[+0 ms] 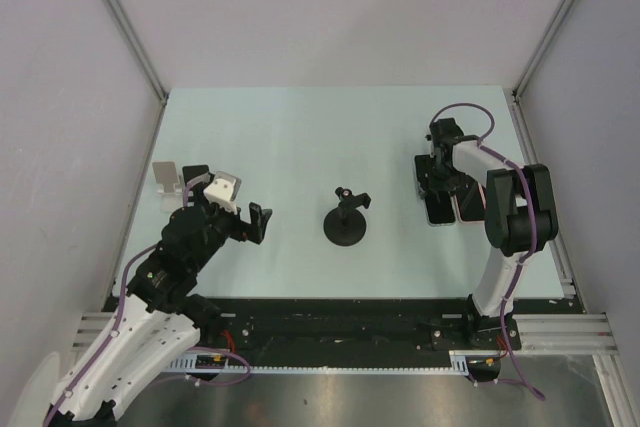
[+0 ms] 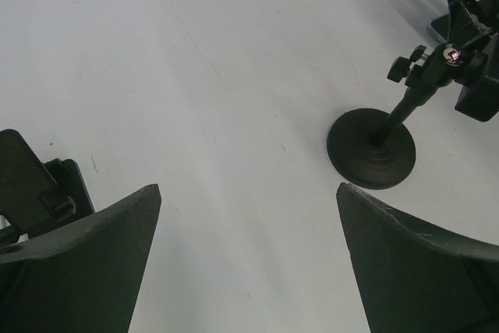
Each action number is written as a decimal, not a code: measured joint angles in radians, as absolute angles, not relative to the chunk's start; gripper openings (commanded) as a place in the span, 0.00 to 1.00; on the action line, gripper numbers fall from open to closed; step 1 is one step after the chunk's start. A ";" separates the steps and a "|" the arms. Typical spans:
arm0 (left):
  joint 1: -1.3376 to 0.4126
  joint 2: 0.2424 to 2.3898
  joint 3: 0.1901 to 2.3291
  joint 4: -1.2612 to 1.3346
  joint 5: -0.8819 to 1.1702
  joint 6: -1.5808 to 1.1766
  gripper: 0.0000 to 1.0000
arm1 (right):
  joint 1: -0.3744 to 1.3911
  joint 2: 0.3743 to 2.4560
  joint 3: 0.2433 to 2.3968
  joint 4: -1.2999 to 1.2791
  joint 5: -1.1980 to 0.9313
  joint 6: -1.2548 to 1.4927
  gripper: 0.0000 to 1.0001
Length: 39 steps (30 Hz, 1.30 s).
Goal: Remove the phone from the phone stand
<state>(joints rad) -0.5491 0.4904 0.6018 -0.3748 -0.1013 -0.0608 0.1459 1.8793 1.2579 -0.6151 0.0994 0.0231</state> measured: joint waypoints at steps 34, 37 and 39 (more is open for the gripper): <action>-0.550 0.609 0.634 -0.353 -0.025 -0.132 1.00 | 0.261 1.406 1.205 -0.600 0.053 0.037 1.00; -0.577 0.672 0.679 -0.343 -0.029 -0.185 1.00 | 0.272 1.248 1.175 -0.591 0.072 0.053 1.00; -0.622 0.717 0.711 -0.333 -0.059 -0.216 1.00 | 0.271 1.117 1.151 -0.583 0.097 0.063 1.00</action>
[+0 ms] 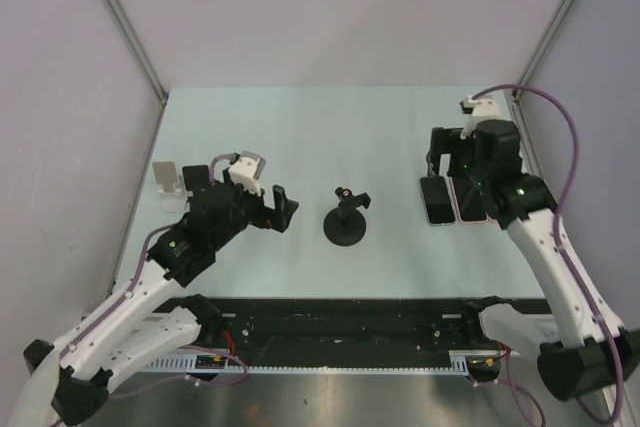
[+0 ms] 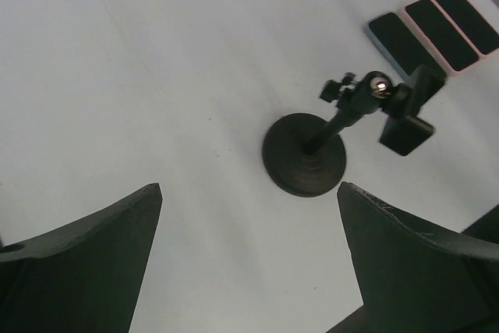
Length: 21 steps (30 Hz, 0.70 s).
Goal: Remove the phone from the phone stand
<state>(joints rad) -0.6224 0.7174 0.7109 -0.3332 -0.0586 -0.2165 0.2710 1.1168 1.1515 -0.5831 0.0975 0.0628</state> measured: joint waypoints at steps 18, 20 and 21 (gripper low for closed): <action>-1.237 1.286 1.010 -0.242 -0.902 -0.509 1.00 | 0.296 0.432 0.814 -0.487 0.290 0.114 1.00; -1.260 1.331 1.022 -0.241 -0.937 -0.520 0.97 | 0.310 0.401 0.788 -0.488 0.316 0.116 1.00; -1.265 1.348 1.023 -0.241 -0.944 -0.524 0.94 | 0.316 0.392 0.781 -0.488 0.326 0.116 1.00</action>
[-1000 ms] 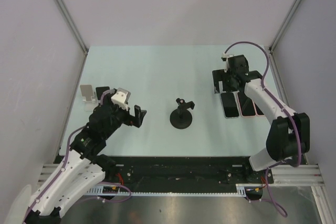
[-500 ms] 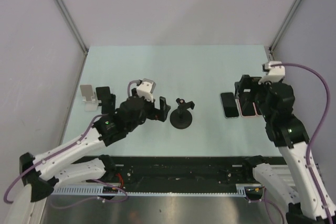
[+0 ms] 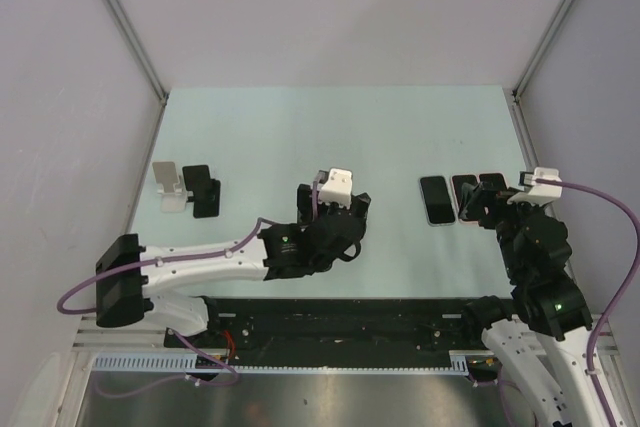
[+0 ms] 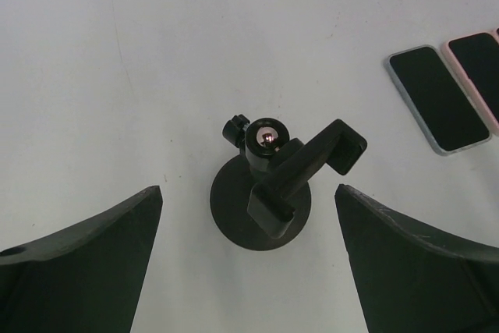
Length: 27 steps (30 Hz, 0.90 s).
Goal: Remove the phone from the phone stand
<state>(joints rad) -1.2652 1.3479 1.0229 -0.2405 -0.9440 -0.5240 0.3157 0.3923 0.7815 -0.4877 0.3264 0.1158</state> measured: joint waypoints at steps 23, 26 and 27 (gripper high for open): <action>-1.259 1.459 1.017 -0.242 -1.007 -0.592 0.00 | 0.350 0.329 0.722 -0.469 0.407 0.116 0.99; -1.238 1.439 1.000 -0.245 -1.013 -0.577 0.00 | 0.350 0.329 0.718 -0.467 0.407 0.116 0.99; -1.224 1.428 0.990 -0.245 -1.012 -0.569 0.00 | 0.350 0.329 0.718 -0.466 0.408 0.116 0.99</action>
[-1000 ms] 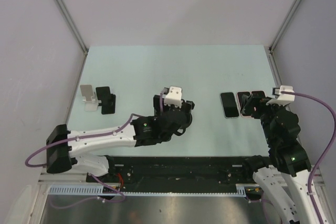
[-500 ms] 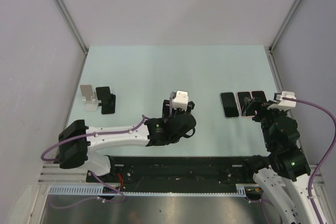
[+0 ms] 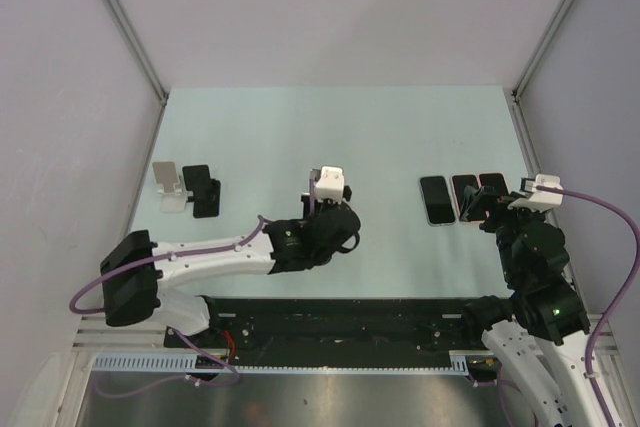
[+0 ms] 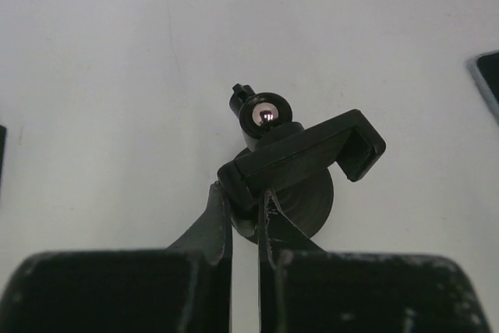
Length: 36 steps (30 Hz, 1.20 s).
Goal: Remove the phone from the phone stand
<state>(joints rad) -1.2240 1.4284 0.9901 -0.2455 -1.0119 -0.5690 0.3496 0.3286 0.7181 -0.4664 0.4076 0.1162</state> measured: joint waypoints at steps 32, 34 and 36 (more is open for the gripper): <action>-0.182 1.016 0.713 -0.113 -0.125 0.065 0.00 | 0.386 0.284 0.713 -0.455 0.403 0.090 0.99; -0.163 1.019 0.713 -0.111 -0.116 0.080 0.00 | 0.392 0.284 0.712 -0.454 0.403 0.087 0.99; -0.152 1.021 0.713 -0.109 -0.115 0.089 0.00 | 0.396 0.284 0.711 -0.451 0.403 0.085 0.99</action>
<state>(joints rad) -0.1516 1.0210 0.7132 -0.1085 -0.1154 0.0895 0.3962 0.2840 0.7109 -0.4507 0.4030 0.0849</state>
